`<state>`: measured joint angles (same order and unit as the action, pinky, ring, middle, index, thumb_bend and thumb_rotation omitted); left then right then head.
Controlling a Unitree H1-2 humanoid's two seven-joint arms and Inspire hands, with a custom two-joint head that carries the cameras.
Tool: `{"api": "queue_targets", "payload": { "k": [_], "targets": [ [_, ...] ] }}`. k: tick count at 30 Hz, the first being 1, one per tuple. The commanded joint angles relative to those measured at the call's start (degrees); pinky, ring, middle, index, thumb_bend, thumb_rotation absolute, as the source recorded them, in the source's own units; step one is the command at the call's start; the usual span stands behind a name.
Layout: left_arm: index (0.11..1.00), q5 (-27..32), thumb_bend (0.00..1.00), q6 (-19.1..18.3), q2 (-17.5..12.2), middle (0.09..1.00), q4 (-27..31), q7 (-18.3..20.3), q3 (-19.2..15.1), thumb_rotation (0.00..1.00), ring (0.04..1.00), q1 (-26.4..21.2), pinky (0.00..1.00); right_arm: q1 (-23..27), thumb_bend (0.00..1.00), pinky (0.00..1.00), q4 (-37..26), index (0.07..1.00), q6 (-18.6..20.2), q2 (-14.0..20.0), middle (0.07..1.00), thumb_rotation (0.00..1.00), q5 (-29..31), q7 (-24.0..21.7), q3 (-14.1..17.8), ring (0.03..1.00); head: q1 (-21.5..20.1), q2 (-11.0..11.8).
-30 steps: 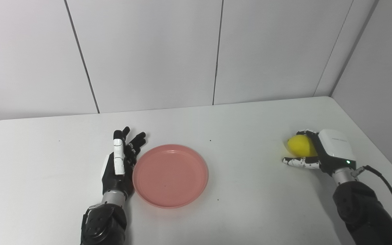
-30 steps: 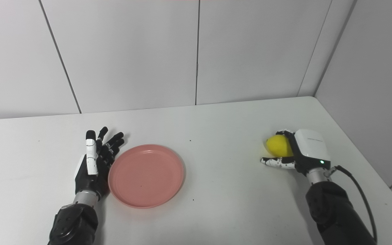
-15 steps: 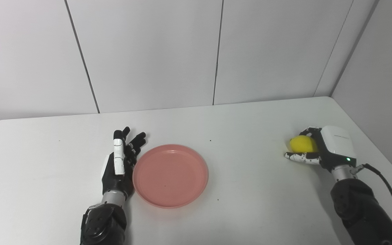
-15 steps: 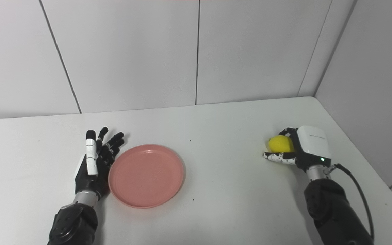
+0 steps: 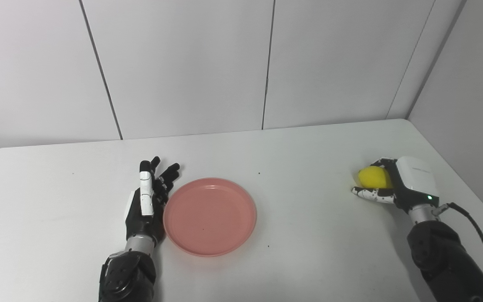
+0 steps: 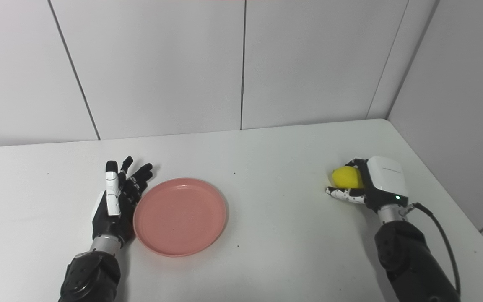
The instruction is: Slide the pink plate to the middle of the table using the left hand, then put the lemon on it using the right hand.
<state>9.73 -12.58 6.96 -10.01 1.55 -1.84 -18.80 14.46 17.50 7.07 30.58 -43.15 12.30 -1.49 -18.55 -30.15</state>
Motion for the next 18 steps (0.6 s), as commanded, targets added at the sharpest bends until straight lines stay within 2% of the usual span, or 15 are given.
{"api": "queue_targets", "payload": {
  "k": [1, 5, 7, 11, 14, 18],
  "targets": [
    [0.974, 0.13, 0.75, -3.60, 0.25, 0.827, -1.50, -0.30, 0.21, 0.99, 0.886, 1.78, 1.00, 1.18, 0.57, 0.23, -0.60, 0.450, 0.04, 1.95, 0.372, 0.40, -0.67, 0.84, -0.35, 0.296, 0.03, -0.02],
    [0.973, -0.08, 0.76, -3.79, 0.30, 0.825, -1.19, -0.41, 0.41, 1.00, 0.882, 1.87, 1.00, 1.44, 0.57, 0.18, -3.59, 0.401, -0.20, 2.46, 0.316, 0.39, -0.98, 0.83, -0.70, 0.244, 0.38, -0.12],
    [0.974, -0.18, 0.76, -3.98, 0.41, 0.826, -0.90, -0.48, 0.55, 1.00, 0.884, 2.00, 1.00, 1.37, 0.56, 0.19, -5.84, 0.435, 0.80, 2.59, 0.332, 0.41, -1.05, -0.31, -0.64, 0.254, 0.85, -0.20],
    [0.971, -0.79, 0.75, -3.84, 0.78, 0.821, -0.53, -1.09, 0.97, 0.99, 0.880, 2.33, 1.00, 1.66, 0.54, 0.20, -12.97, 0.424, 2.46, 3.26, 0.337, 0.43, -1.34, -4.58, -0.55, 0.263, 2.21, 0.03],
    [0.985, -0.72, 0.75, -3.51, 1.21, 0.821, -0.60, -1.45, 1.19, 0.98, 0.884, 2.49, 1.00, 2.48, 0.56, 0.16, -15.93, 0.334, 2.24, 3.49, 0.281, 0.43, -2.33, -5.83, -0.69, 0.217, 3.05, 0.11],
    [0.981, -0.92, 0.75, -3.00, 1.66, 0.824, -0.72, -1.69, 1.62, 0.98, 0.887, 2.54, 1.00, 3.70, 0.56, 0.13, -19.22, 0.309, 2.78, 3.39, 0.249, 0.42, -3.21, -8.42, -0.85, 0.186, 4.17, 0.15]
  ]
}}
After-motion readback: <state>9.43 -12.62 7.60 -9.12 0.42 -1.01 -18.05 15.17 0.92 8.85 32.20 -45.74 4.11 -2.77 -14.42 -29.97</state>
